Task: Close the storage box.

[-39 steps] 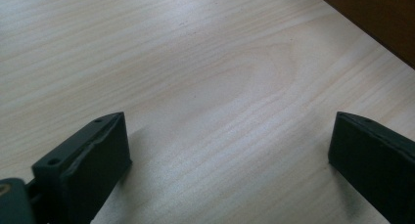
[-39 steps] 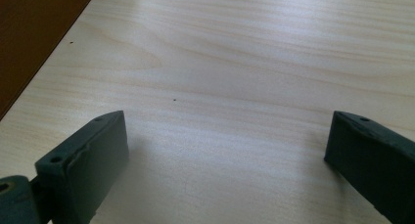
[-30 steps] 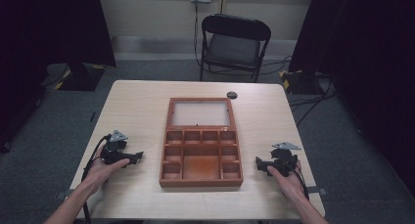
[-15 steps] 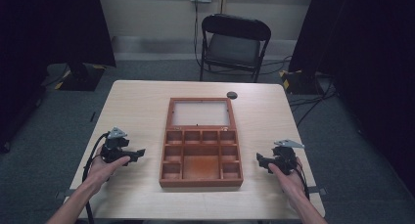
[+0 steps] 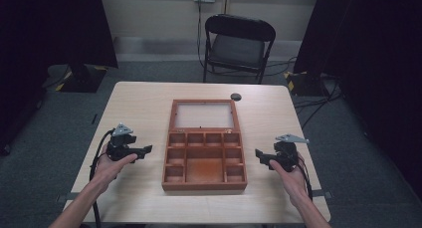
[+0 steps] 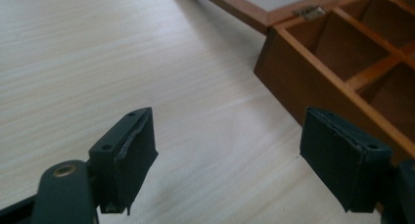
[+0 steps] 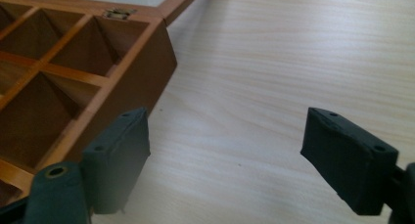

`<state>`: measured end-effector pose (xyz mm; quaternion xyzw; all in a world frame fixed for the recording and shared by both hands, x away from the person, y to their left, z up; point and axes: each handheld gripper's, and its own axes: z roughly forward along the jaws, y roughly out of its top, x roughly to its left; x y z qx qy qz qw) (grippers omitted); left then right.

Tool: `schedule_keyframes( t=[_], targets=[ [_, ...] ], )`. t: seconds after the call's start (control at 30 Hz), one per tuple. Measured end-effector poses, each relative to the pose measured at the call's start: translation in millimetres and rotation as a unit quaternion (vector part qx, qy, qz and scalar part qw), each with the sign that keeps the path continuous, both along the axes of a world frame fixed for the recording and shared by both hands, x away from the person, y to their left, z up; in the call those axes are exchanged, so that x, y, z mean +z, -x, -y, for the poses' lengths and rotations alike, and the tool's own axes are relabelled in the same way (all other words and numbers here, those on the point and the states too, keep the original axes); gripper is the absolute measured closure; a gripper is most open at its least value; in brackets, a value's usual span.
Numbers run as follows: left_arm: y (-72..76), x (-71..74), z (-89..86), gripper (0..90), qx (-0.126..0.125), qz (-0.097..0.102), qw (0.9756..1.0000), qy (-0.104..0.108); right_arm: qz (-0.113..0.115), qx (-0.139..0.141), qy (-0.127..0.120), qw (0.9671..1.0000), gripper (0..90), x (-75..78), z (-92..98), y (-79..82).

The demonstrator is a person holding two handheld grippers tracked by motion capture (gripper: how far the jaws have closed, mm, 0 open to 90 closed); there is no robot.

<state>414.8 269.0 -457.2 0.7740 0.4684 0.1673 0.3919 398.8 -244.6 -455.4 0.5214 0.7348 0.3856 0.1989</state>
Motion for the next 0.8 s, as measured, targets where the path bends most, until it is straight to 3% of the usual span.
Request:
schedule_keyframes(
  t=[0.1,0.23,0.3,0.4,0.47,0.53,0.63,0.8],
  targets=[
    [-5.6,-1.1,6.2,20.1,-0.005,0.002,1.0000,-0.001,-0.001,0.007,-0.013,0.9999,18.3,4.7,-4.5,-5.4],
    [-9.2,-0.5,11.8,20.1,-0.003,0.011,0.9999,-0.001,0.001,0.015,-0.006,0.9999,18.6,7.6,-11.5,-16.6],
    [-14.6,2.4,14.0,20.1,-0.009,-0.001,1.0000,0.001,0.003,0.020,-0.007,0.9998,18.8,8.9,-15.8,-23.2],
    [-21.3,7.0,17.7,20.1,0.003,0.016,0.9997,0.018,0.005,0.026,-0.013,0.9996,19.9,13.6,-23.4,-32.5],
    [-28.1,9.2,19.5,20.2,-0.007,0.003,0.9999,0.013,0.004,0.030,-0.019,0.9994,19.4,17.1,-28.1,-39.0],
    [-32.3,11.2,19.9,20.6,0.006,0.016,0.9997,0.020,0.007,0.030,-0.019,0.9993,19.0,20.6,-33.4,-44.9],
    [-40.0,12.8,20.7,21.5,0.003,0.002,0.9997,0.026,0.008,0.032,-0.020,0.9992,18.8,25.3,-39.6,-54.8],
    [-52.7,20.6,23.2,21.9,0.007,0.003,0.9996,0.029,0.014,0.045,-0.014,0.9988,18.8,30.9,-51.6,-71.3]
  ],
)
